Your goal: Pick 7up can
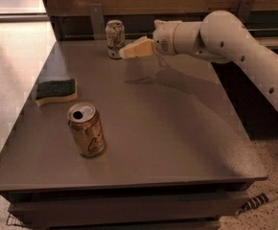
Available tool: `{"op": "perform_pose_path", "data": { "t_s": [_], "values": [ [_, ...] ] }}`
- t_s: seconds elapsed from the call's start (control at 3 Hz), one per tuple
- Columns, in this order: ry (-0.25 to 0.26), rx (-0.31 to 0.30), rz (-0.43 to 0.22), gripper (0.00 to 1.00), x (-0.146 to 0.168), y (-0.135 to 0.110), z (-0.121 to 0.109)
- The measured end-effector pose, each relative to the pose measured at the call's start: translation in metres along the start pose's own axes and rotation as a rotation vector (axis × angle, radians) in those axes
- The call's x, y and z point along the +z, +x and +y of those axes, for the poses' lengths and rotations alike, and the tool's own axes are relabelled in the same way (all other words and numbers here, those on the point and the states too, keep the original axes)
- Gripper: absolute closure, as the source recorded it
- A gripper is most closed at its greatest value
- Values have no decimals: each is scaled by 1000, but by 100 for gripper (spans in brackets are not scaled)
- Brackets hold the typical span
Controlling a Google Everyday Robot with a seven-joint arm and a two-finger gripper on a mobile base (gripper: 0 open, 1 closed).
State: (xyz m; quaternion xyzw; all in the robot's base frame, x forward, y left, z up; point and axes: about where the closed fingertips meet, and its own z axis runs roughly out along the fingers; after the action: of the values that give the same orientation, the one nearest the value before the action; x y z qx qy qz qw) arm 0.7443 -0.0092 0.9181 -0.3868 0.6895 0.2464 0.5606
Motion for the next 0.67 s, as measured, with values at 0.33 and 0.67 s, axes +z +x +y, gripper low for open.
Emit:
{"op": "perform_pose_path", "data": {
  "t_s": [0.33,0.67],
  "values": [
    [-6,30,-38,0,21,4,10],
    [11,55,-67,0,45,8,2]
  ]
}}
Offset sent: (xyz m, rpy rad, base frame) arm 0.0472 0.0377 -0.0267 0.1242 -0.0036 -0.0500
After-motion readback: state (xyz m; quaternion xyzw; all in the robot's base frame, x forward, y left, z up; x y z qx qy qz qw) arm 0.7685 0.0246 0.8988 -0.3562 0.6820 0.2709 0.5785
